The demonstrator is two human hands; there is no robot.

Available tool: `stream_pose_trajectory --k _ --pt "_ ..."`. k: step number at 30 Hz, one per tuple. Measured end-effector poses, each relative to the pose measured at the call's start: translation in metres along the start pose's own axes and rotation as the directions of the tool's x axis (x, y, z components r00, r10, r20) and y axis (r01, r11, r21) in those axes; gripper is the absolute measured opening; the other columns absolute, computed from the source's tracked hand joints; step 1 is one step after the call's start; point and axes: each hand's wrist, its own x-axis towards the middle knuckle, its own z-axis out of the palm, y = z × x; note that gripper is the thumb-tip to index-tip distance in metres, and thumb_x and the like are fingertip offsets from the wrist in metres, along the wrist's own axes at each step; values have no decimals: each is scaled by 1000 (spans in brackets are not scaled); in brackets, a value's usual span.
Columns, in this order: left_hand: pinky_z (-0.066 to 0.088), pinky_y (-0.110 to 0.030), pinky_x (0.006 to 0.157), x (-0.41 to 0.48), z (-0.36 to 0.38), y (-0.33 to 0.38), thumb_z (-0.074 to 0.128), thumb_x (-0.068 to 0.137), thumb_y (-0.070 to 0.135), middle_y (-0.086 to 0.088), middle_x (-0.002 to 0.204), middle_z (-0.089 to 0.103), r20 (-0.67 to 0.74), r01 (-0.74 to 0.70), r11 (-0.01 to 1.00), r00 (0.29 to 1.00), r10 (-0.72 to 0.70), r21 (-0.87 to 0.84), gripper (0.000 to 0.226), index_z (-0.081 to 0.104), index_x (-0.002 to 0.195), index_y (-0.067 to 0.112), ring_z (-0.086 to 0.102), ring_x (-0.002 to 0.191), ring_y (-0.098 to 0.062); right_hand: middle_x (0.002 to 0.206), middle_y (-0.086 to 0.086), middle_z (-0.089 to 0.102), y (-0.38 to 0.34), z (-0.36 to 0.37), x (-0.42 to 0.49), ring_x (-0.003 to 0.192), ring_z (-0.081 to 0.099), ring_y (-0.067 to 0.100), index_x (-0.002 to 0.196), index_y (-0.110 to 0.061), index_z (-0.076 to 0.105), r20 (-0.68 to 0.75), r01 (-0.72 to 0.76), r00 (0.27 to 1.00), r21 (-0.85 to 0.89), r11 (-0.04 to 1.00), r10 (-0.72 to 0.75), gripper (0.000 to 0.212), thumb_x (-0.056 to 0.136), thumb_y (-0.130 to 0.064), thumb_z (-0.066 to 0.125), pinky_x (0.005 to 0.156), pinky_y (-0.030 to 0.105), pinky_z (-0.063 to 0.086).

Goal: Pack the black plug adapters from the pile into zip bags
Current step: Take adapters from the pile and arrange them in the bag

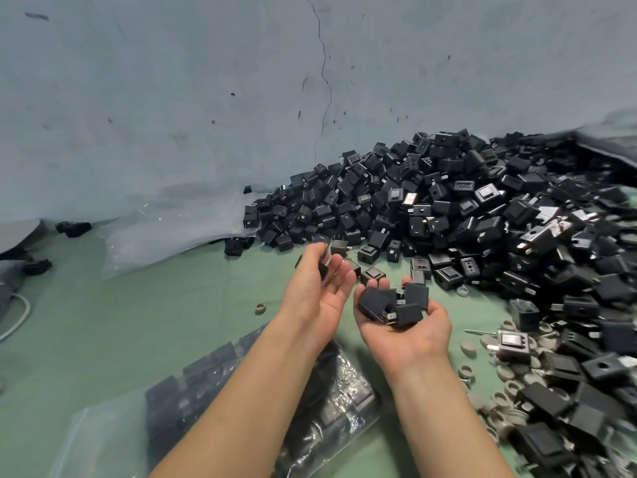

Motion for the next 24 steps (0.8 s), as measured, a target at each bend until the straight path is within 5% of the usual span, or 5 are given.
stream_pose_trajectory --k 8,13,17,21,24 --pt "48 -23 46 -2 3 3 61 94 42 -5 81 61 20 -246 638 940 341 730 34 52 102 10 57 50 -11 89 11 63 0 4 -2 78 61 30 93 -16 65 11 7 1000 1 1000 -7 30 95 -32 40 88 47 52" --pt "38 -25 41 -51 -15 47 54 91 54 8 57 46 103 -380 736 914 393 560 40 48 83 16 42 44 -9 93 9 64 26 11 -11 77 62 30 93 -17 68 88 -62 994 -89 994 70 29 93 -31 43 75 43 56" --pt "44 -25 42 -100 -79 96 49 94 30 0 66 52 -122 -405 814 862 492 417 20 51 79 17 53 50 -13 93 11 68 67 9 -25 80 64 30 97 -18 71 124 -181 970 -214 960 211 29 94 -32 46 80 43 56" --pt "46 -26 45 -150 -167 117 55 96 48 3 59 58 -302 -345 704 724 621 620 34 57 80 18 54 46 -9 99 13 70 98 4 -38 85 67 32 97 -16 76 150 -248 942 -289 925 300 31 94 -33 51 81 46 56" --pt "45 -31 54 -183 -224 112 51 81 68 8 58 56 -233 -127 421 674 701 898 50 58 79 19 53 48 -10 100 13 71 114 0 -40 81 69 32 96 -16 77 174 -255 930 -333 908 325 31 93 -33 52 81 46 56"
